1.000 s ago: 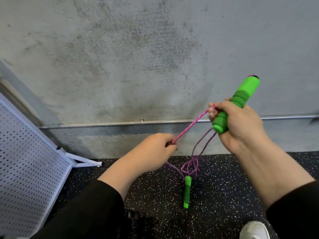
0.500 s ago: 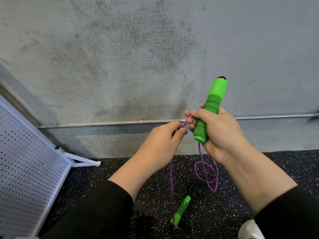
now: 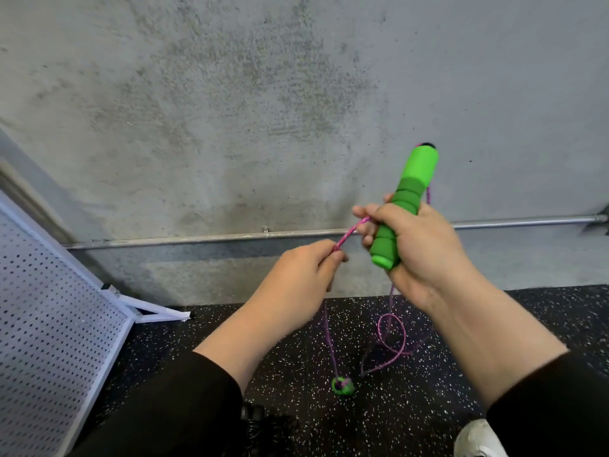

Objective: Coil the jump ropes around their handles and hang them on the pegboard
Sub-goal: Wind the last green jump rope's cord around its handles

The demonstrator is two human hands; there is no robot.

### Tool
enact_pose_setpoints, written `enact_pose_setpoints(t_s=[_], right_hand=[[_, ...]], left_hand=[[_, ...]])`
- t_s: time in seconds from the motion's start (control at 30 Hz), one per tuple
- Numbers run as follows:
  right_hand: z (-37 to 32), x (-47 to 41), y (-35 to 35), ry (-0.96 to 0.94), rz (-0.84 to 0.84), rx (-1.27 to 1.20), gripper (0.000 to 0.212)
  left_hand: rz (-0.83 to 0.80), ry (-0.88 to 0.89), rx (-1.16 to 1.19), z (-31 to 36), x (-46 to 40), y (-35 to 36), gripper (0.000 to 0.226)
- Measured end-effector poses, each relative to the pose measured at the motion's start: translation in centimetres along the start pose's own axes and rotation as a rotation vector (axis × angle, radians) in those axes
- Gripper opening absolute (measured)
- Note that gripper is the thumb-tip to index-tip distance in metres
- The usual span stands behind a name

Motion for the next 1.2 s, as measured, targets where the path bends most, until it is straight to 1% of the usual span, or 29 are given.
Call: enact_pose_setpoints(t_s=[0.07, 0.13, 0.23, 0.3, 0.37, 0.4, 0.47, 0.57, 0.67, 0.77, 0.8, 0.87, 0.93, 0.97, 1.07, 1.13, 1.2], right_hand=[[0.7, 0.9, 0.7, 0.032, -0.028, 0.014, 0.027], [0.8, 1.1, 1.0, 0.016, -0.021, 0.041, 0.03], [-0.2, 0.4, 0.8, -0.054, 0.027, 0.041, 0.033], [-1.0, -0.4, 0.3, -0.09, 0.066, -0.01, 0.034], [-1.8, -1.2, -0.4, -0.116, 0.105, -0.058, 0.032], [-2.1, -1.6, -0.8, -0.126, 0.123, -0.072, 0.03], [-2.5, -2.0, -1.4, -0.138, 0.146, -0.092, 0.028], [-2.5, -1.7, -1.1, -0.142, 0.109, -0.074, 0.027], [-1.5, -0.4, 0.1, -0.123, 0.008, 0.005, 0.029], [-0.4, 0.9, 1.5, -0.096, -0.088, 0.073, 0.029], [-0.2, 1.2, 1.7, -0.1, -0.098, 0.096, 0.029], [-0.1, 1.5, 1.9, -0.122, -0.088, 0.124, 0.028], [-0.5, 1.2, 1.9, -0.148, -0.053, 0.102, 0.027], [-0.9, 0.8, 1.7, -0.16, -0.029, 0.072, 0.027], [-2.3, -0.6, 0.6, -0.203, 0.046, -0.039, 0.029], [-2.9, -1.2, -0.3, -0.209, 0.087, -0.094, 0.028], [-2.8, -1.3, -0.7, -0.184, 0.085, -0.091, 0.027]], left_hand=[[0.074, 0.021, 0.081, 0.7, 0.2, -0.1, 0.024], [0.078, 0.009, 0.108, 0.9, 0.2, -0.3, 0.025], [0.017, -0.037, 0.017, 0.6, -0.1, -0.3, 0.021], [-0.06, -0.112, -0.052, -0.3, -0.3, -0.2, 0.018], [-0.119, -0.186, -0.175, -1.6, -0.4, -0.2, 0.019], [-0.126, -0.21, -0.219, -2.3, -0.6, -0.3, 0.019], [-0.099, -0.23, -0.199, -3.0, -0.8, -0.8, 0.023], [-0.002, -0.18, -0.049, -2.4, -0.8, -1.5, 0.024], [0.075, -0.052, -0.005, -1.1, -0.3, -1.6, 0.024], [0.1, 0.044, 0.045, 0.1, 0.3, -1.4, 0.03], [0.107, 0.055, 0.06, 0.3, 0.4, -1.4, 0.033], [0.109, 0.066, 0.091, 0.4, 0.4, -1.2, 0.031], [0.071, 0.051, 0.08, 0.2, 0.1, -1.2, 0.025], [0.025, 0.02, 0.045, -0.1, 0.0, -1.2, 0.024], [-0.138, -0.081, -0.132, -1.4, -0.3, -0.7, 0.022], [-0.176, -0.096, -0.179, -2.0, -0.2, -0.5, 0.021], [-0.169, -0.084, -0.125, -1.9, 0.0, -0.7, 0.023]])
Point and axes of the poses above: each hand's wrist, its own x-axis away from the middle knuckle, its own y-axis out of the palm, z = x × y, the point moved 3 cm from there along -x, towards the middle knuckle, and after that the axes turned 15 degrees about -y, right-handed, at the moved point
